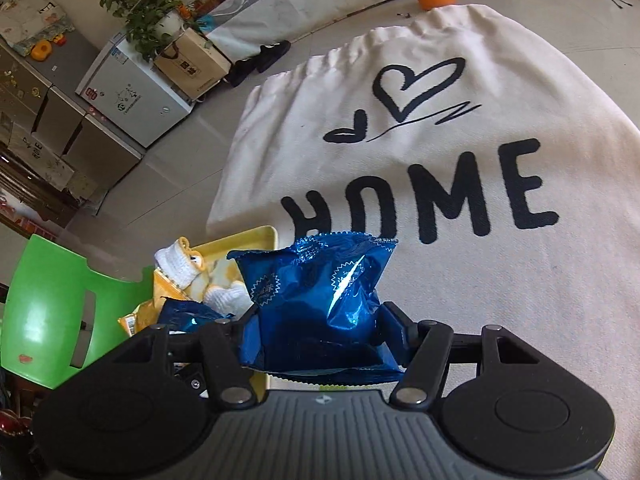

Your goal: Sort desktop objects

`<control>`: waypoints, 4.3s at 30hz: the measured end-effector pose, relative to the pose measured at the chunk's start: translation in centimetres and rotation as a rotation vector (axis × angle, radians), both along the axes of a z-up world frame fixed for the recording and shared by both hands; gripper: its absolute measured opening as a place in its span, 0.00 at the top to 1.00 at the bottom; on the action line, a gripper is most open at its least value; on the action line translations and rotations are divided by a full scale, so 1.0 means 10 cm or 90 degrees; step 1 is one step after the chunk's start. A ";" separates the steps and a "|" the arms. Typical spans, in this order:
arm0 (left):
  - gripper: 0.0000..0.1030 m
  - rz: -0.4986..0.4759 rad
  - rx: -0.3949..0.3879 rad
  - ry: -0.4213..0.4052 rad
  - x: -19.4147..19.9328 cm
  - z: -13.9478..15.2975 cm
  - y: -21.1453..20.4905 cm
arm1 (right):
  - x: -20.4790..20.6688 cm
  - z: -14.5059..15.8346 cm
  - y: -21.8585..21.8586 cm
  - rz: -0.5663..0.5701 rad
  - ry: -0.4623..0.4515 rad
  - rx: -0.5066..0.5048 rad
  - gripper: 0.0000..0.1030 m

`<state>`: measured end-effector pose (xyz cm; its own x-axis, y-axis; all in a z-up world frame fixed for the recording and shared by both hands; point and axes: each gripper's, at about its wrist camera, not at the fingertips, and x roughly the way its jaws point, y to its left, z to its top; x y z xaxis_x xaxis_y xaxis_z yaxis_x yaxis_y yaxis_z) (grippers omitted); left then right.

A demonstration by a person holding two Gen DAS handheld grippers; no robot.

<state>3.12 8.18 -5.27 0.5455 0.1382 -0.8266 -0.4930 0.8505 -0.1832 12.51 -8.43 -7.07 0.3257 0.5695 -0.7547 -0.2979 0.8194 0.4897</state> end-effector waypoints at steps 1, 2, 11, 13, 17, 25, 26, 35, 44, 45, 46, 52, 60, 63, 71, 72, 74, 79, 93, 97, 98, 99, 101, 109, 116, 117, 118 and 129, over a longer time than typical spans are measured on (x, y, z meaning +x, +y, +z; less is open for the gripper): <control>0.42 0.007 0.000 -0.002 -0.03 0.01 0.05 | 0.00 0.00 0.05 0.005 0.000 0.004 0.40; 0.42 0.012 0.000 -0.002 -0.05 0.01 0.09 | 0.00 0.00 0.11 0.011 0.000 0.009 0.40; 0.42 0.103 -0.006 0.013 -0.25 -0.02 0.58 | -0.03 -0.03 0.58 0.071 -0.009 0.023 0.40; 0.42 0.125 -0.004 0.023 -0.30 -0.05 0.67 | -0.03 -0.02 0.68 0.084 -0.017 0.026 0.40; 0.42 0.157 -0.007 0.041 -0.36 -0.10 0.79 | 0.00 -0.02 0.89 0.101 -0.036 0.034 0.40; 0.42 0.185 -0.043 0.066 -0.41 -0.20 0.92 | 0.16 -0.22 1.18 0.084 -0.026 0.039 0.40; 0.42 0.186 -0.045 0.067 -0.41 -0.20 0.91 | 0.17 -0.25 1.20 0.078 -0.020 0.042 0.40; 0.20 0.188 -0.023 0.064 -0.41 -0.14 0.88 | 0.22 -0.33 1.27 0.046 -0.017 0.051 0.33; 0.07 0.194 -0.008 0.064 -0.42 -0.04 0.87 | 0.13 -0.20 1.21 0.054 -0.023 0.078 0.28; 0.07 0.191 -0.005 0.063 -0.42 -0.02 0.86 | 0.11 -0.17 1.19 0.057 -0.025 0.077 0.28; 0.05 0.190 -0.001 0.060 -0.42 0.00 0.85 | 0.08 -0.14 1.17 0.060 -0.026 0.075 0.27; 0.01 0.165 0.037 0.046 -0.47 0.12 0.72 | -0.18 -0.01 0.95 0.064 -0.039 0.047 0.20; 0.01 0.127 0.055 0.056 -0.72 0.19 0.50 | -0.57 0.07 0.49 0.056 -0.039 -0.007 0.20; 0.01 0.131 0.054 0.059 -0.86 0.21 0.40 | -0.72 0.09 0.32 0.057 -0.037 -0.012 0.20; 0.01 0.144 0.046 0.091 -1.20 0.20 0.07 | -1.10 0.22 0.13 0.105 -0.115 -0.092 0.20; 0.01 0.145 0.045 0.095 -1.23 0.21 0.04 | -1.14 0.23 0.11 0.111 -0.118 -0.093 0.20; 0.01 0.145 0.047 0.102 -1.30 0.23 -0.02 | -1.20 0.24 0.06 0.120 -0.118 -0.095 0.20; 0.01 0.145 0.070 0.114 -1.39 0.36 -0.16 | -1.33 0.23 -0.01 0.128 -0.126 -0.117 0.19; 0.01 0.120 0.110 0.107 -1.52 0.57 -0.51 | -1.47 0.31 -0.20 0.132 -0.161 -0.129 0.19; 0.01 0.116 0.120 0.100 -1.53 0.62 -0.58 | -1.48 0.32 -0.23 0.128 -0.163 -0.127 0.19; 0.01 0.114 0.121 0.100 -1.54 0.63 -0.59 | -1.48 0.32 -0.23 0.131 -0.163 -0.128 0.19; 0.01 0.112 0.121 0.100 -1.54 0.63 -0.60 | -1.49 0.32 -0.23 0.134 -0.164 -0.129 0.19; 0.01 0.113 0.120 0.100 -1.54 0.64 -0.61 | -1.51 0.32 -0.23 0.136 -0.167 -0.132 0.19; 0.01 0.118 0.119 0.102 -1.57 0.65 -0.62 | -1.53 0.32 -0.29 0.132 -0.168 -0.132 0.19; 0.01 0.118 0.118 0.102 -1.57 0.65 -0.62 | -1.52 0.34 -0.33 0.127 -0.169 -0.129 0.19; 0.01 0.118 0.118 0.103 -1.57 0.65 -0.62 | -1.52 0.34 -0.33 0.127 -0.169 -0.129 0.19; 0.01 0.118 0.116 0.104 -1.57 0.65 -0.62 | -1.53 0.34 -0.33 0.128 -0.171 -0.130 0.19; 0.01 0.119 0.116 0.113 -1.56 0.61 -0.62 | -1.53 0.35 -0.30 0.138 -0.174 -0.126 0.19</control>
<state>-12.43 1.94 0.88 0.3464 0.3767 -0.8591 -0.6543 0.7533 0.0665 -2.82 -11.44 -3.58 0.4175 0.4993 -0.7592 -0.5722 0.7935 0.2073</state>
